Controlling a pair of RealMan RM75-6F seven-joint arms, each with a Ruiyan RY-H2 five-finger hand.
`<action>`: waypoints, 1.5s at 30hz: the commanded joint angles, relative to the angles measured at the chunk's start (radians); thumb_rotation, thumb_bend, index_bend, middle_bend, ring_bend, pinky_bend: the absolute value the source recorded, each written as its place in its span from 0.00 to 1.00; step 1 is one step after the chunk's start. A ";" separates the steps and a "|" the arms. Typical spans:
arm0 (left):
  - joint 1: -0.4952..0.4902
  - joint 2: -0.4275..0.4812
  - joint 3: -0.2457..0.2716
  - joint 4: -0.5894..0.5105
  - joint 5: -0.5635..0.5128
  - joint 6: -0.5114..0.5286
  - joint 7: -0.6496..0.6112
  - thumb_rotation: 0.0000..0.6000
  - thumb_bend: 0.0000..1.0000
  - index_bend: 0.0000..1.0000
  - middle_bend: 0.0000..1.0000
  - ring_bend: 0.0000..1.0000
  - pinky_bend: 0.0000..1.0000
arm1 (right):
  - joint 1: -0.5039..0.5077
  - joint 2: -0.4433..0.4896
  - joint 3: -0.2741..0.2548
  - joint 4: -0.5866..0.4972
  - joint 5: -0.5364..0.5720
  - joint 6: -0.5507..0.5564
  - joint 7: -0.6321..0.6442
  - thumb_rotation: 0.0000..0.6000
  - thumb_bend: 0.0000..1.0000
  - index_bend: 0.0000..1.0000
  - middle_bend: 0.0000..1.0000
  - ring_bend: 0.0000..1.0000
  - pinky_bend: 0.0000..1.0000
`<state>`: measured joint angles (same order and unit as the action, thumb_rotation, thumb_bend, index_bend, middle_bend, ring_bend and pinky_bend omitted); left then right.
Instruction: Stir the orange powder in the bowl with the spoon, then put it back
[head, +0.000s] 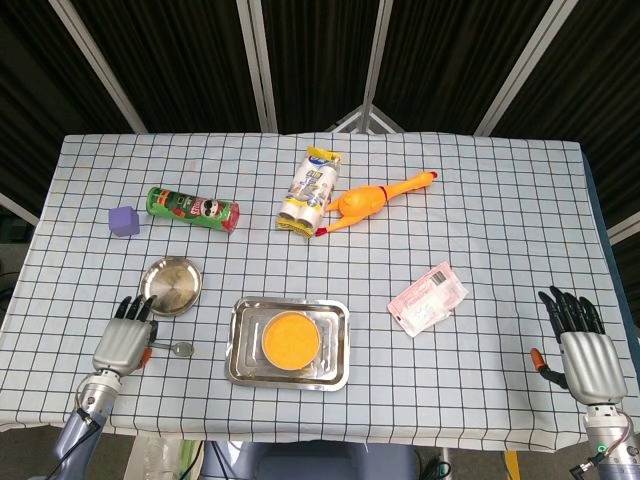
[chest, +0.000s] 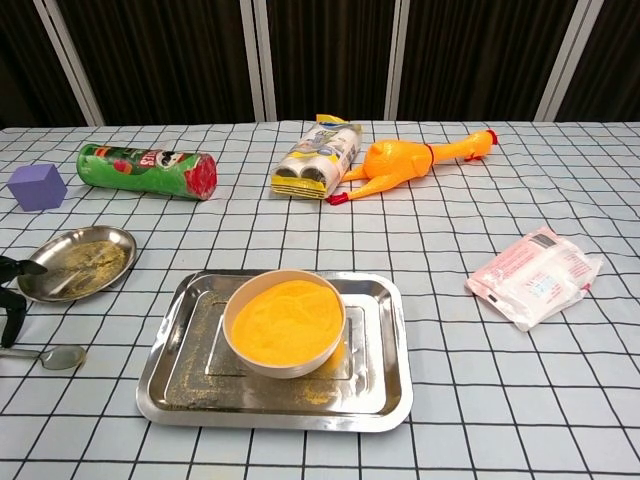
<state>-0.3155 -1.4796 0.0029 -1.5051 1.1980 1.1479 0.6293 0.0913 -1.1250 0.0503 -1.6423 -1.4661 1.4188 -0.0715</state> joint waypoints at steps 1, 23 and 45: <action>-0.001 -0.001 0.001 0.003 -0.003 0.000 0.003 1.00 0.51 0.52 0.04 0.00 0.00 | 0.000 0.000 0.000 0.000 0.000 0.001 0.000 1.00 0.40 0.00 0.00 0.00 0.00; -0.005 0.050 -0.015 -0.095 0.045 0.061 -0.020 1.00 0.53 0.53 0.04 0.00 0.00 | -0.001 0.000 0.001 0.002 -0.001 0.004 0.005 1.00 0.40 0.00 0.00 0.00 0.00; -0.197 0.053 -0.160 -0.477 -0.132 0.058 0.411 1.00 0.53 0.53 0.04 0.00 0.00 | -0.001 0.003 0.003 -0.002 0.004 0.001 0.021 1.00 0.40 0.00 0.00 0.00 0.00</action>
<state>-0.4665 -1.3867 -0.1260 -1.9503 1.1289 1.2123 0.9651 0.0903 -1.1218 0.0531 -1.6444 -1.4625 1.4200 -0.0520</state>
